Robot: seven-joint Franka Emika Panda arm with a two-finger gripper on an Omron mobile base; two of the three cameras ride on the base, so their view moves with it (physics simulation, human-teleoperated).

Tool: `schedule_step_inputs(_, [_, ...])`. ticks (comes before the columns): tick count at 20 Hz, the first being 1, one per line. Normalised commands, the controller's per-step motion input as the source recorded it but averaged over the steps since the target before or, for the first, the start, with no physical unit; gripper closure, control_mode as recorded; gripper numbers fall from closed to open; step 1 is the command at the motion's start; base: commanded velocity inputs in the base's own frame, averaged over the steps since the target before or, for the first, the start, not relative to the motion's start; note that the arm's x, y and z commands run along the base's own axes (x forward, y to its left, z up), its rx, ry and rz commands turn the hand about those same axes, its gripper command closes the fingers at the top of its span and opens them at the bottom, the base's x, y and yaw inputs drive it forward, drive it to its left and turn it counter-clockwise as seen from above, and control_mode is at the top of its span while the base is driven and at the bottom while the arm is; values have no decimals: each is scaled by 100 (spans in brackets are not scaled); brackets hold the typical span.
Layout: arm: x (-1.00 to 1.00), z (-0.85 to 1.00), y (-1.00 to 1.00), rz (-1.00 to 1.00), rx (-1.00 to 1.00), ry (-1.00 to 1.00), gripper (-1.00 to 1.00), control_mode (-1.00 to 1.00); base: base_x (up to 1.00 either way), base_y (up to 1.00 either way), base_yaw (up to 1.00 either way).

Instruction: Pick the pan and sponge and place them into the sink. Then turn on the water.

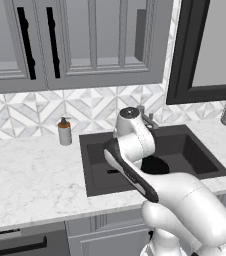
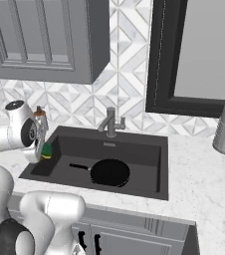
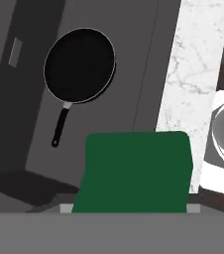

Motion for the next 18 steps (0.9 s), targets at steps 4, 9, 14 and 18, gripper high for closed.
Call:
schedule_step_inputs(4, [7,20,-74,-32,0,9,100,-100,0,0,0])
schedule_step_inputs(9, [47,0,-38,-23,-7,11,100,-100,0,0,0])
schedule_step_inputs(14, [68,-5,-7,-16,-15,18,100,-100,0,0,0])
schedule_step_inputs(18, [49,-24,-17,-11,-18,16,100,-100,0,0,0])
